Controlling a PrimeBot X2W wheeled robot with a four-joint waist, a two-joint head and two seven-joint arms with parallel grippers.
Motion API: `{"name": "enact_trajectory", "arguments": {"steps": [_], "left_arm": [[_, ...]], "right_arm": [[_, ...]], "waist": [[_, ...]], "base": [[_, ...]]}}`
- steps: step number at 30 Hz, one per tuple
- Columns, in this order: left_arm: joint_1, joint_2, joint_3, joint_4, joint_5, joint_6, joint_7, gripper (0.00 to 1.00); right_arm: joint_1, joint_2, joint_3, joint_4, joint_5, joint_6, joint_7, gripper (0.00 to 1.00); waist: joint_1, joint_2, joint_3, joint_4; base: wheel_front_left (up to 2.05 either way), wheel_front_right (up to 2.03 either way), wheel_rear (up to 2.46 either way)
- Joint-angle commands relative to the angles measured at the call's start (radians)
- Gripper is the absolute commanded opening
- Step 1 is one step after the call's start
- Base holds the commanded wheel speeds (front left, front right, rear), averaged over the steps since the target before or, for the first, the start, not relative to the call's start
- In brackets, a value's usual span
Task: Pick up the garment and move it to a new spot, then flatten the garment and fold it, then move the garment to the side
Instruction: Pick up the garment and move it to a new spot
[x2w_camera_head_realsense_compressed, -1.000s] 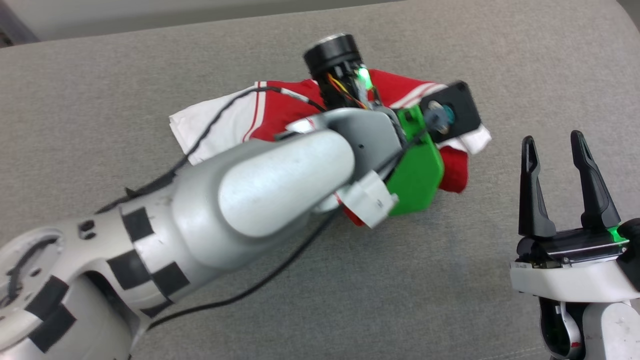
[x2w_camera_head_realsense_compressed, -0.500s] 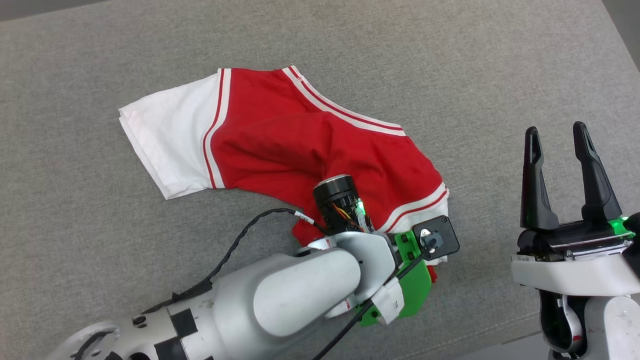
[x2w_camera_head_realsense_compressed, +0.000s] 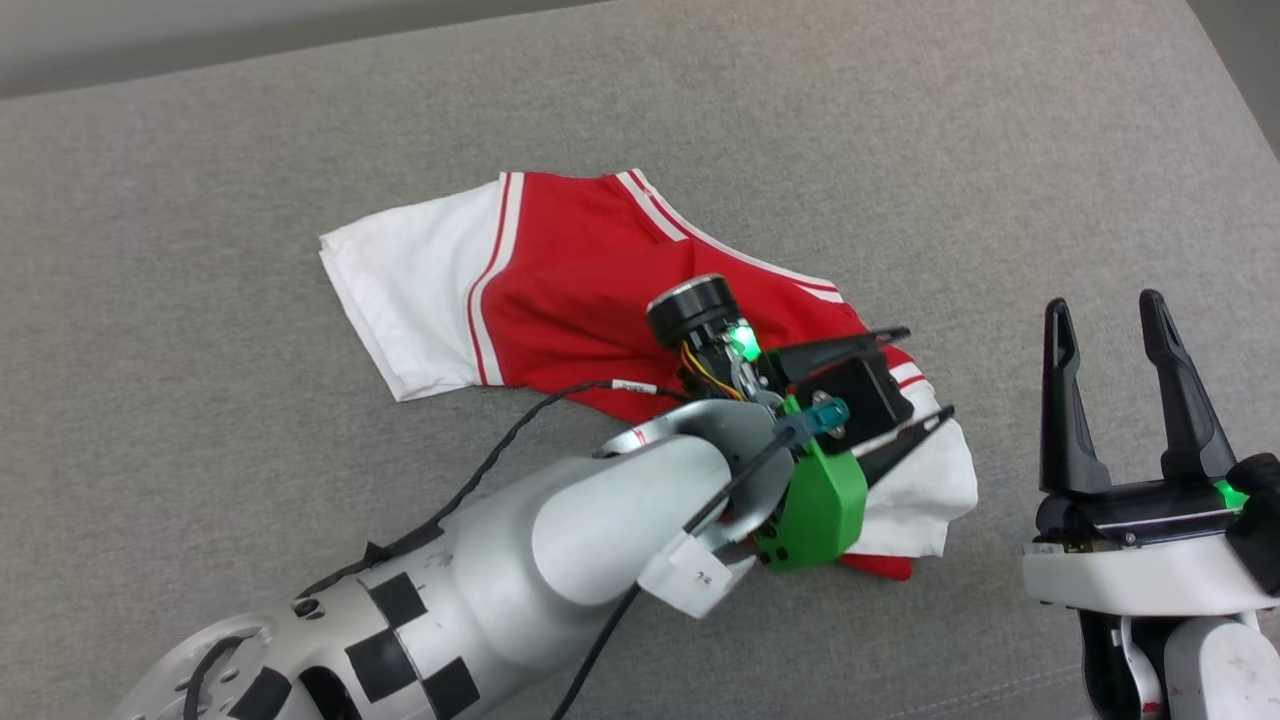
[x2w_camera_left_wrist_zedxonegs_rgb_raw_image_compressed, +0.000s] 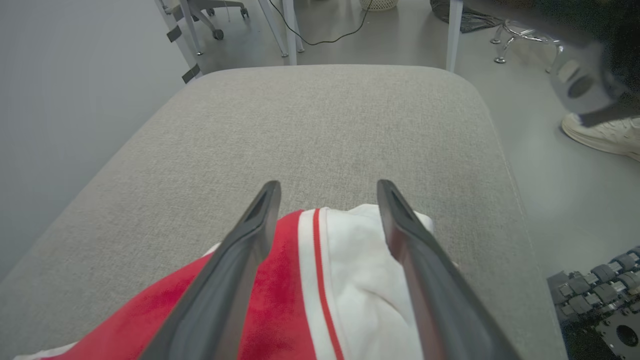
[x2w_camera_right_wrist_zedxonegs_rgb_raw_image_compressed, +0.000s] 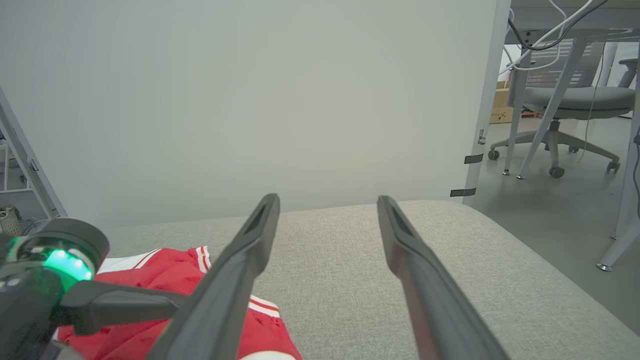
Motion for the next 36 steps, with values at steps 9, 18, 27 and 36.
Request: {"name": "enact_trajectory", "arguments": {"steps": [9,18,27,36], "left_arm": [[0.07,0.035,0.16,0.055,0.005,0.193,-0.192,1.0],[0.327,0.171,0.459,-0.168,0.088,0.385,-0.197,1.0],[0.635,0.218,0.742,-0.337,0.211,0.467,-0.197,1.0],[0.882,0.153,0.985,-0.448,0.312,0.422,-0.197,1.0]], "right_arm": [[0.084,0.002,-0.027,0.02,-0.022,-0.001,-0.005,1.0],[0.128,0.002,-0.051,0.031,-0.024,-0.001,-0.005,1.0],[0.148,0.002,-0.052,0.06,-0.025,-0.001,-0.005,1.0],[0.172,0.002,-0.055,0.081,-0.03,-0.001,-0.005,1.0]], "waist": [[-0.0001,0.0,-0.189,0.143],[-0.0001,0.0,-0.24,0.195],[-0.0001,0.0,-0.263,0.219],[-0.0001,0.0,-0.286,0.236]], "base": [[0.0,0.0,0.0],[0.0,0.0,0.0],[0.0,0.0,0.0],[0.0,0.0,0.0]]}}
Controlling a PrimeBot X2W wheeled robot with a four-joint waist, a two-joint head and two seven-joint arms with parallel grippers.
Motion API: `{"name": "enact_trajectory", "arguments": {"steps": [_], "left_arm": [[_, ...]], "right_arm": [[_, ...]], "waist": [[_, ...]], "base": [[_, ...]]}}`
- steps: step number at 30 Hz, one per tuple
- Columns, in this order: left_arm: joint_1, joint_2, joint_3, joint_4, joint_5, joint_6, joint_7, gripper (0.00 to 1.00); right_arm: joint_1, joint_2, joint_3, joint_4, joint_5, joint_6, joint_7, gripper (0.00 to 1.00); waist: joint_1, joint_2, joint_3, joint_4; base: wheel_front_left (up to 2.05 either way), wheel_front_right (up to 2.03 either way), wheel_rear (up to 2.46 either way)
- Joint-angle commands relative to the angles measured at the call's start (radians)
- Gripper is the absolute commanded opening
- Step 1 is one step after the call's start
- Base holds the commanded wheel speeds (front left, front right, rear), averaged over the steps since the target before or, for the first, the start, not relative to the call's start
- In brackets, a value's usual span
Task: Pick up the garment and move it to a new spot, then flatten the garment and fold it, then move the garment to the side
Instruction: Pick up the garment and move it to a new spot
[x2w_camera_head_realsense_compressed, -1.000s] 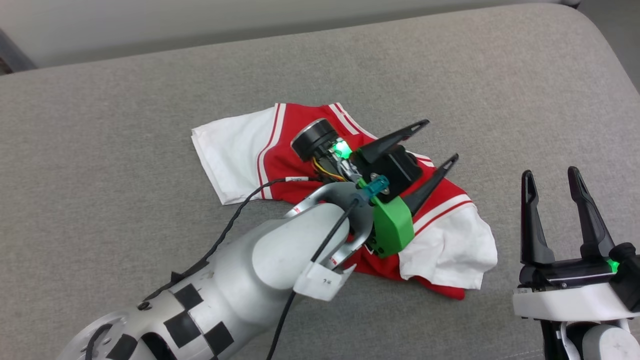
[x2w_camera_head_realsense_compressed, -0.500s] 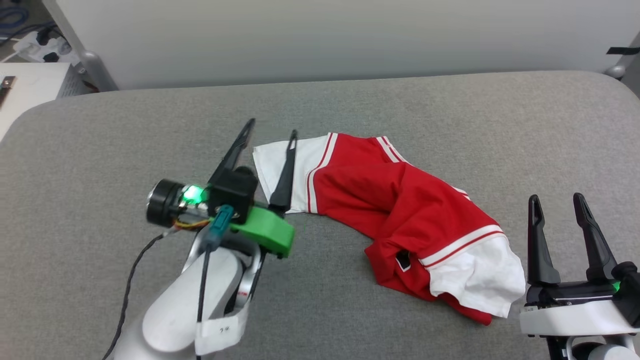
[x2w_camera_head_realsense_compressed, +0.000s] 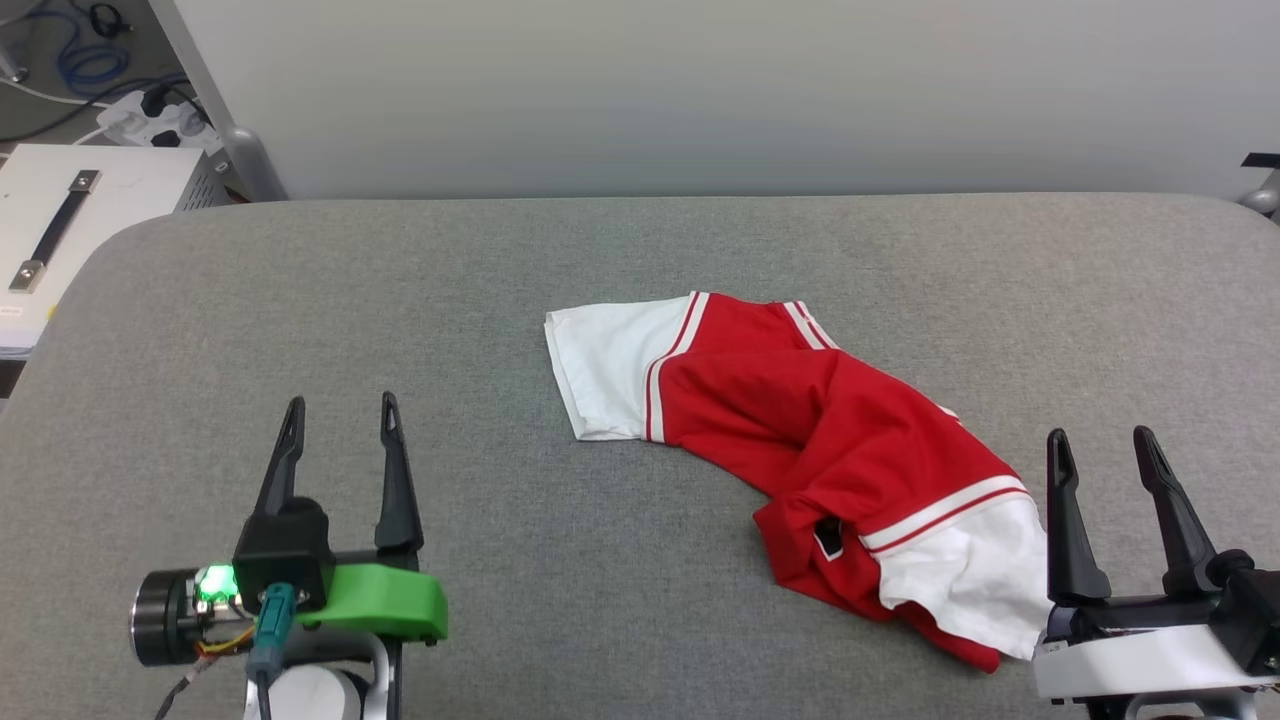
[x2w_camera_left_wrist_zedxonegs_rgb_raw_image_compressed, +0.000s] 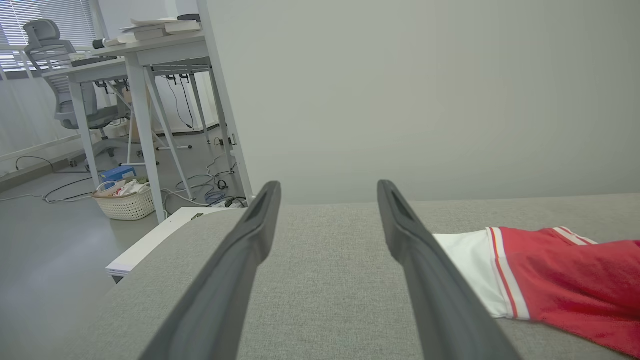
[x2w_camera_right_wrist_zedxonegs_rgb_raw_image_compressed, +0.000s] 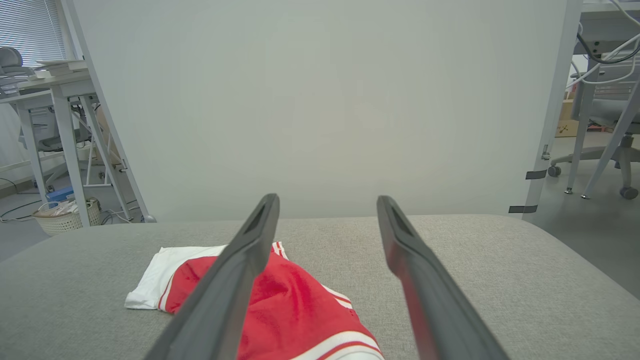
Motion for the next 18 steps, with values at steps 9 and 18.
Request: {"name": "enact_trajectory", "arguments": {"steps": [9,18], "left_arm": [[0.145,-0.09,0.084,-0.015,0.078,-0.164,-0.006,1.0],[0.211,-0.151,0.15,-0.005,0.128,-0.236,-0.006,1.0]], "right_arm": [[0.033,0.0,0.01,0.014,-0.012,-0.001,-0.005,1.0],[0.069,0.0,0.012,0.023,-0.011,-0.001,-0.005,1.0]], "waist": [[0.0001,0.0,-0.033,0.012],[0.0001,0.0,-0.056,0.021]], "base": [[0.0,0.0,0.0],[0.0,0.0,0.0]]}}
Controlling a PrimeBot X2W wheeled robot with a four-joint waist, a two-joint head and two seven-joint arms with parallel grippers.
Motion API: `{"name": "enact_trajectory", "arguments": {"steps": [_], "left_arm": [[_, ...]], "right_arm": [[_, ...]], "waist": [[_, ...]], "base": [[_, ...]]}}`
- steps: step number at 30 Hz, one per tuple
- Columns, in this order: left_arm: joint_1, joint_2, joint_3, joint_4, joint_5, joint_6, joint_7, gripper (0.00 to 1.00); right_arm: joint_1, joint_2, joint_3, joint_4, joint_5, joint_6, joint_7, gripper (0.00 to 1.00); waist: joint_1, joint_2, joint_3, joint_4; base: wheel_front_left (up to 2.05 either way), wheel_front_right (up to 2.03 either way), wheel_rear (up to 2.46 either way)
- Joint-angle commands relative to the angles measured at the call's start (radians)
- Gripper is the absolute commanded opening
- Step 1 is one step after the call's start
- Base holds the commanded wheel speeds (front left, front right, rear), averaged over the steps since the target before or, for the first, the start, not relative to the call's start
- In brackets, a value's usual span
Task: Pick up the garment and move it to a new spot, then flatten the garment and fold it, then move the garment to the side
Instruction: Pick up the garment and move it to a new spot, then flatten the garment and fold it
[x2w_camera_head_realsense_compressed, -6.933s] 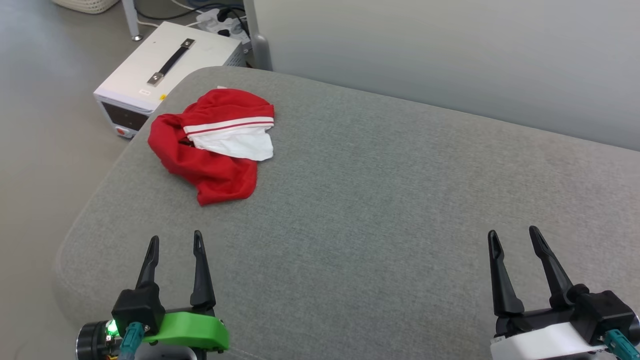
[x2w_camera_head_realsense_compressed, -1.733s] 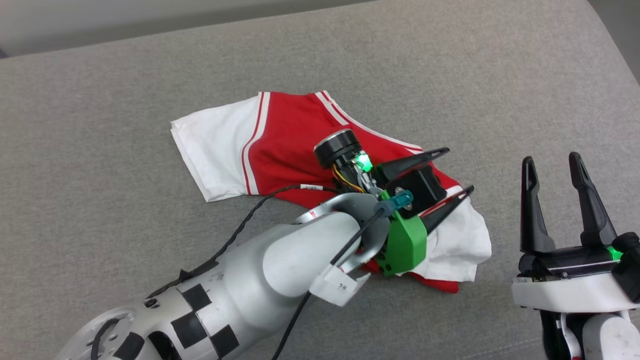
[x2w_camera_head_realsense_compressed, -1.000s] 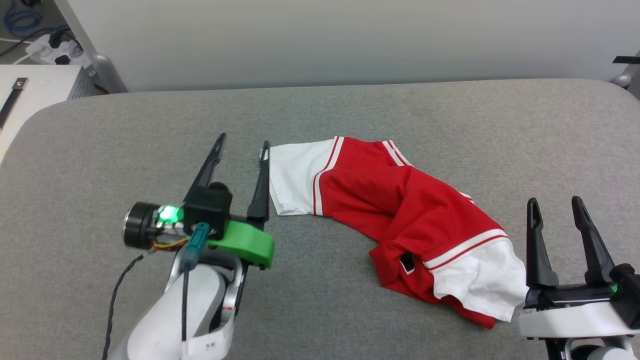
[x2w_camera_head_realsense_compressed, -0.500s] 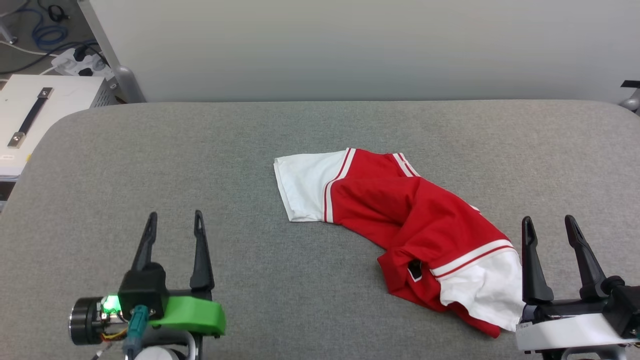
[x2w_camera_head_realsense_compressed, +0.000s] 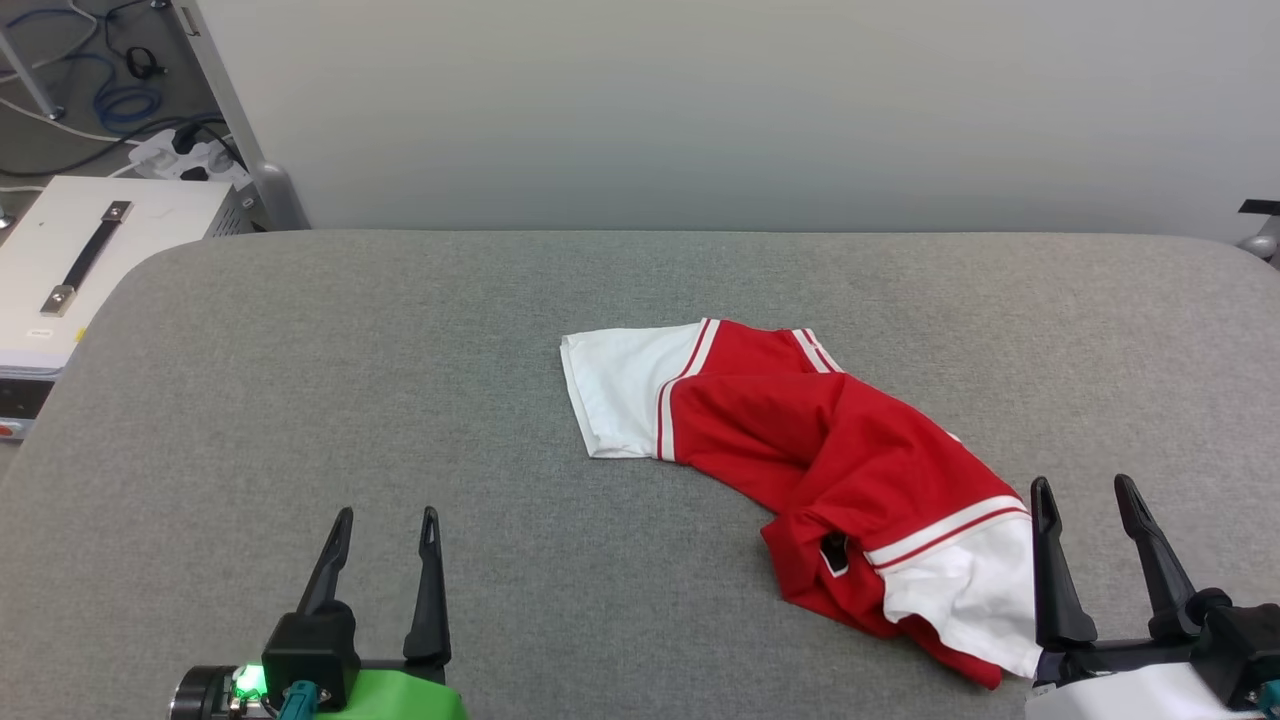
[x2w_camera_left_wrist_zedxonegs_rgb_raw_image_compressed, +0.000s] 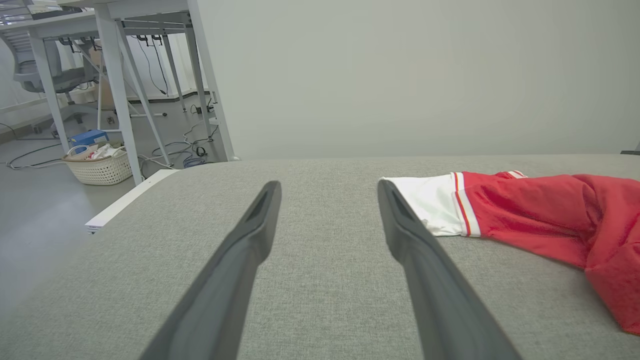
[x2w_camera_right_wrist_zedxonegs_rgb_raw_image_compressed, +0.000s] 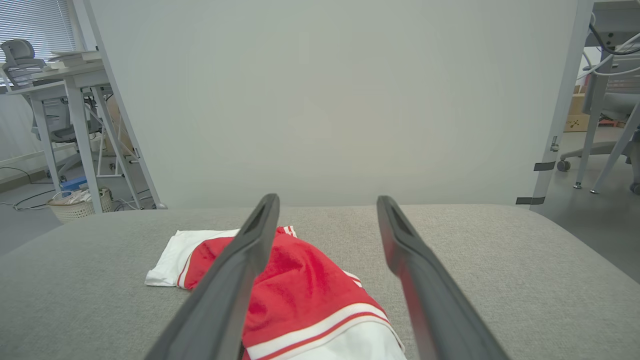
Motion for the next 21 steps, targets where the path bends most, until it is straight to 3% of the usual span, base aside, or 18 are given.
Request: {"name": "enact_trajectory", "arguments": {"steps": [1,21], "left_arm": [[0.016,-0.008,0.008,0.002,0.014,-0.01,-0.006,1.0],[0.03,-0.046,0.059,0.023,0.065,-0.065,-0.006,1.0]], "right_arm": [[0.013,0.0,-0.002,0.003,-0.008,-0.001,-0.005,1.0],[0.033,0.0,-0.001,0.01,-0.001,-0.001,-0.005,1.0]], "waist": [[0.0001,0.0,-0.002,0.004],[0.0001,0.0,-0.006,0.009]], "base": [[0.0,0.0,0.0],[0.0,0.0,0.0]]}}
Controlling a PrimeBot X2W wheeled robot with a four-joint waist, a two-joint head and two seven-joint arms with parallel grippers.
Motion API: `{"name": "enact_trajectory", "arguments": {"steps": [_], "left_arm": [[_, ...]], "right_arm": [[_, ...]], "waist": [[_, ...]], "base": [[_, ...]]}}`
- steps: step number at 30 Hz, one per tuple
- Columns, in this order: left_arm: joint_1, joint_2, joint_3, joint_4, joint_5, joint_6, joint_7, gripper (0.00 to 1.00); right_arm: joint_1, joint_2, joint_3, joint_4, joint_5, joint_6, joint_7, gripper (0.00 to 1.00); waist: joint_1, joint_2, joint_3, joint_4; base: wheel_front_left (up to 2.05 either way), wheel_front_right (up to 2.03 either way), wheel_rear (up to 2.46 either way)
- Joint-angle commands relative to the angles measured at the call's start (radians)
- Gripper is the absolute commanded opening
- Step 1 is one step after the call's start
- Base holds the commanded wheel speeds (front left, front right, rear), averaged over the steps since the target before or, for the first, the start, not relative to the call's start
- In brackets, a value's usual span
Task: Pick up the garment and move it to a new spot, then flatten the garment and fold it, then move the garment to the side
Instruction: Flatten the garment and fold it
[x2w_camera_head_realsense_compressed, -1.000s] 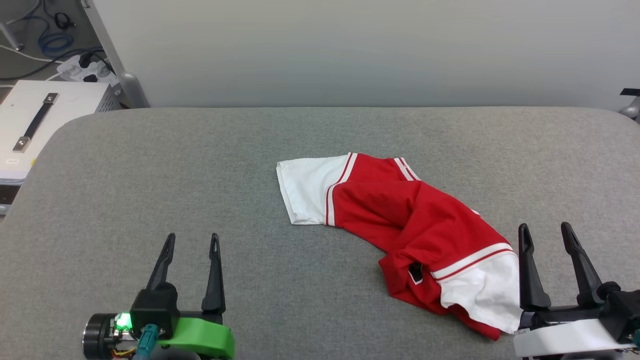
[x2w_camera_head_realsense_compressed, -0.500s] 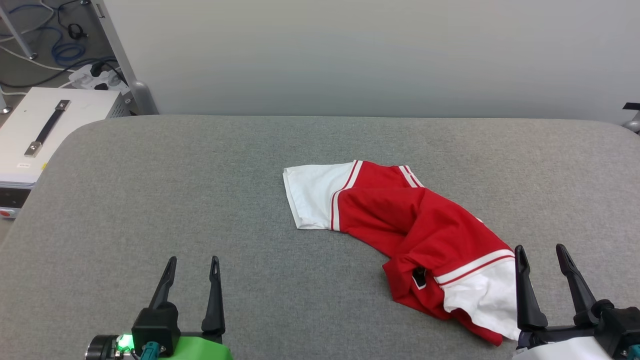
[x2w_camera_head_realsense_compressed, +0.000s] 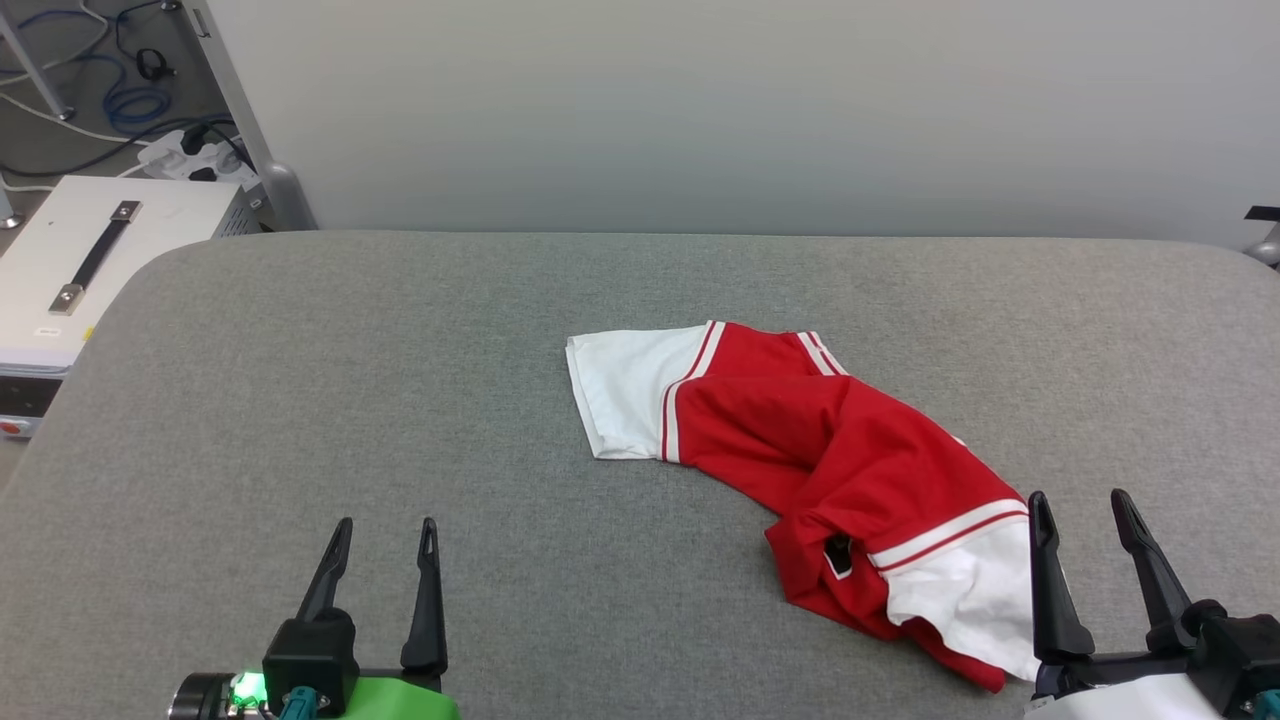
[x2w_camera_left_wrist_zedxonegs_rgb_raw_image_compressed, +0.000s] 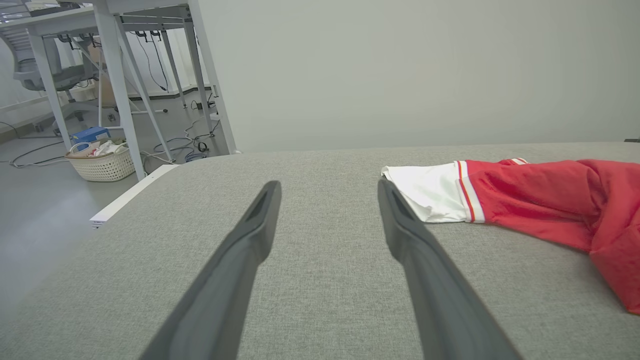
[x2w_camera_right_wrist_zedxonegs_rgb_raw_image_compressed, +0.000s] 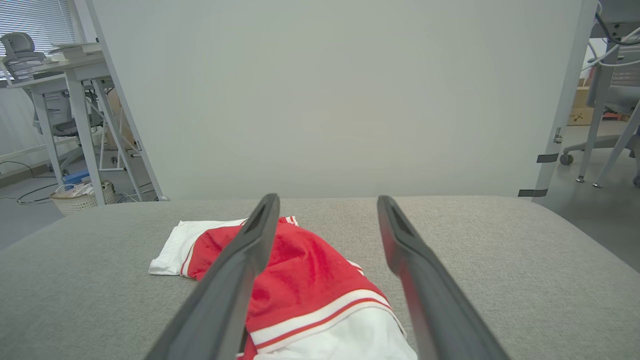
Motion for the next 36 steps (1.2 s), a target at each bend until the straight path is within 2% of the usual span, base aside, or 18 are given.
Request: {"name": "enact_trajectory", "arguments": {"steps": [1,13,17,23,28,31,32,36], "left_arm": [[0.015,-0.008,0.004,0.003,0.008,-0.006,-0.006,1.0],[0.007,-0.016,0.006,0.004,0.02,-0.014,-0.006,1.0],[-0.016,-0.02,0.001,0.002,0.022,-0.013,-0.006,1.0],[-0.057,-0.025,-0.012,-0.003,0.022,-0.008,-0.006,1.0],[-0.094,-0.028,-0.021,-0.009,0.02,-0.004,-0.006,1.0],[-0.111,-0.029,-0.025,-0.011,0.021,-0.001,-0.006,1.0],[-0.115,-0.03,-0.025,-0.011,0.021,0.0,-0.006,1.0],[-0.135,-0.031,-0.028,-0.016,0.019,0.003,-0.006,1.0]], "right_arm": [[0.012,0.0,0.0,0.003,-0.001,-0.001,-0.005,1.0],[-0.062,0.0,-0.045,-0.053,-0.045,-0.001,-0.005,1.0],[-0.149,-0.036,-0.07,-0.081,-0.072,-0.001,-0.005,1.0],[-0.32,-0.165,-0.069,-0.082,-0.062,-0.001,-0.005,1.0],[-0.461,-0.317,-0.002,0.018,0.004,-0.001,-0.005,1.0],[-0.517,-0.423,0.074,0.117,0.059,-0.001,0.005,1.0],[-0.536,-0.452,0.102,0.143,0.086,-0.001,0.025,1.0],[-0.609,-0.589,0.269,0.227,0.264,-0.001,0.231,1.0]], "waist": [[0.0,0.0,0.0,0.0],[0.0,0.0,0.01,0.005],[0.0,0.0,0.038,0.011],[0.0,0.0,0.093,0.026],[0.0,0.0,0.142,0.045],[0.0,0.0,0.165,0.056],[0.0,0.0,0.171,0.059],[0.0,0.0,0.207,0.069]], "base": [[0.0,0.0,0.0],[0.0,0.0,0.0],[0.0,0.0,0.0],[0.0,0.0,0.0],[0.0,0.0,0.0],[0.0,0.0,0.0],[0.0,0.0,0.0],[0.0,0.0,0.0]]}}
